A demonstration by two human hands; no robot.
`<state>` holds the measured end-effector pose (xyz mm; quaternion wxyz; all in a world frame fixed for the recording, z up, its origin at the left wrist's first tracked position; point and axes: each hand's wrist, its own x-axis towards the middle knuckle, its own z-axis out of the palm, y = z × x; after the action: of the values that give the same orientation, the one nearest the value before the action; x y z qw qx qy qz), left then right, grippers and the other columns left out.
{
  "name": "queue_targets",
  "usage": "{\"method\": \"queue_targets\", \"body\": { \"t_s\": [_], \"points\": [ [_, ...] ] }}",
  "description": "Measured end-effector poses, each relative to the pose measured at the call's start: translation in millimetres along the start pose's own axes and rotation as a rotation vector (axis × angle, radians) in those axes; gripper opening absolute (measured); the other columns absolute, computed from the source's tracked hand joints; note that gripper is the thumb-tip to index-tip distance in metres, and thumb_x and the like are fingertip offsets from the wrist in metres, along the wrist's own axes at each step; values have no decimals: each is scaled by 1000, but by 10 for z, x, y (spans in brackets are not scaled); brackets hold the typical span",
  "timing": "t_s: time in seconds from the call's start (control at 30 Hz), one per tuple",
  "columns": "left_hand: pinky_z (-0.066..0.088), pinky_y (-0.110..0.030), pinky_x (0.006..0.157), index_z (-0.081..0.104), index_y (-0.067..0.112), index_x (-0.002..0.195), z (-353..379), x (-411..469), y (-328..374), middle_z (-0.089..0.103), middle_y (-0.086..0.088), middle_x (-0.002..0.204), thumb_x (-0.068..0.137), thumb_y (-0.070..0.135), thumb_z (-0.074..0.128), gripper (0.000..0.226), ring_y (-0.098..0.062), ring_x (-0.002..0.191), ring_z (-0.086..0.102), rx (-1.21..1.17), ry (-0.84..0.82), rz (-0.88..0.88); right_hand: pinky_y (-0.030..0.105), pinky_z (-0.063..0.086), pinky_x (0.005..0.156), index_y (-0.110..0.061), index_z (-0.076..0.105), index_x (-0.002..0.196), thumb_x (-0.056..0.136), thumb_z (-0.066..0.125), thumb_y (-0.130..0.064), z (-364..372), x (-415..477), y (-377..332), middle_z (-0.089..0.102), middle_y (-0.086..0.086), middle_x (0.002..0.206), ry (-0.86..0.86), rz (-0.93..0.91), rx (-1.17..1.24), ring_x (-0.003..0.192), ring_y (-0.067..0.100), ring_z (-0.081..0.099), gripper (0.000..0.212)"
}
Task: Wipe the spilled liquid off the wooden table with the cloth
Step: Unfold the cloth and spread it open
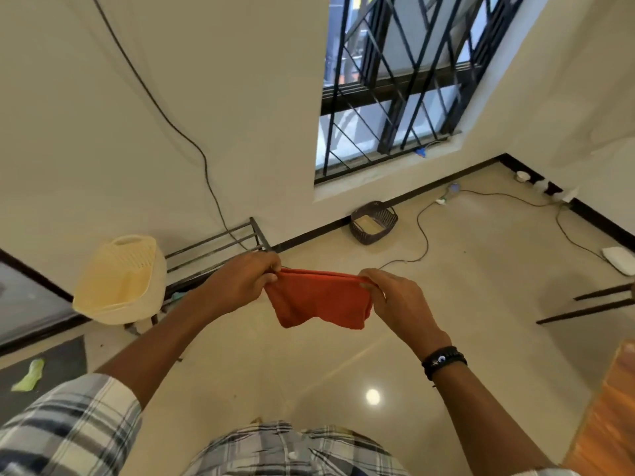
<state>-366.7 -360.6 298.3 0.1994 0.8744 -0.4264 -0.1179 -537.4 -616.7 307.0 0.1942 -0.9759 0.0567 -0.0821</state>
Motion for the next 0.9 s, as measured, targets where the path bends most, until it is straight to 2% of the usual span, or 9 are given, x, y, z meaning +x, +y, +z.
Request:
{"method": "queue_targets", "body": {
  "t_s": [0.07, 0.17, 0.27, 0.4, 0.47, 0.53, 0.63, 0.7, 0.9],
  "points": [
    [40, -23, 74, 53, 29, 108, 7, -130, -36, 56, 12, 102, 102, 25, 52, 8, -7, 86, 55, 18, 49, -21, 31, 55, 78, -14, 65, 118, 102, 50, -27, 25, 72, -74, 73, 5, 102, -45, -12, 3, 87, 22, 67, 25],
    [50, -29, 81, 54, 16, 134, -17, -327, -116, 55, 5, 120, 105, 23, 46, 31, -15, 98, 59, 57, 86, -91, 30, 54, 77, -12, 66, 117, 101, 53, -21, 145, 209, -208, 73, 7, 100, -52, -68, 34, 86, 22, 68, 23],
    [51, -31, 81, 60, 13, 131, -92, -500, -279, 58, -6, 121, 106, 20, 44, 30, -20, 96, 62, 130, 94, -128, 32, 56, 80, -13, 65, 119, 101, 53, -21, 324, 421, -381, 73, 7, 103, -100, -100, 39, 88, 22, 68, 23],
    [52, -31, 77, 60, 11, 128, -188, -705, -622, 56, -8, 123, 107, 21, 42, 30, -23, 92, 64, 148, 118, -250, 21, 49, 74, -19, 63, 119, 102, 49, -28, 645, 776, -672, 72, 1, 99, -158, -161, 21, 87, 17, 68, 24],
    [49, -28, 72, 61, 10, 126, -254, -811, -861, 57, -9, 121, 107, 22, 42, 29, -24, 91, 65, 142, 141, -313, 20, 47, 72, -20, 62, 117, 102, 48, -30, 831, 1001, -870, 71, 0, 97, -178, -189, 27, 85, 17, 68, 23],
    [49, -32, 71, 63, 7, 122, -338, -910, -1152, 59, -11, 117, 106, 19, 44, 27, -28, 91, 65, 117, 175, -360, 21, 48, 74, -20, 62, 117, 102, 48, -31, 1029, 1234, -1107, 72, 1, 99, -216, -202, 37, 86, 17, 68, 23],
    [51, -42, 81, 64, 2, 120, -472, -1055, -1708, 63, -15, 115, 104, 13, 47, 25, -33, 98, 65, 40, 228, -467, 23, 47, 70, -17, 65, 114, 103, 48, -21, 1371, 1647, -1521, 73, 5, 97, -204, -230, 105, 86, 22, 69, 20],
    [52, -42, 81, 65, -1, 115, -549, -1148, -2147, 67, -18, 110, 102, 6, 51, 21, -35, 97, 65, -23, 301, -524, 23, 46, 70, -17, 68, 113, 101, 49, -15, 1639, 1944, -1840, 74, 4, 95, -220, -243, 138, 84, 21, 69, 22],
    [52, -43, 86, 66, -4, 112, -756, -1321, -3699, 66, -21, 107, 96, -8, 50, 23, -38, 99, 64, -153, 320, -749, 29, 51, 72, -11, 70, 114, 98, 54, -12, 2674, 2853, -2790, 74, 8, 97, -412, -215, 265, 84, 24, 68, 23]
  ]
}}
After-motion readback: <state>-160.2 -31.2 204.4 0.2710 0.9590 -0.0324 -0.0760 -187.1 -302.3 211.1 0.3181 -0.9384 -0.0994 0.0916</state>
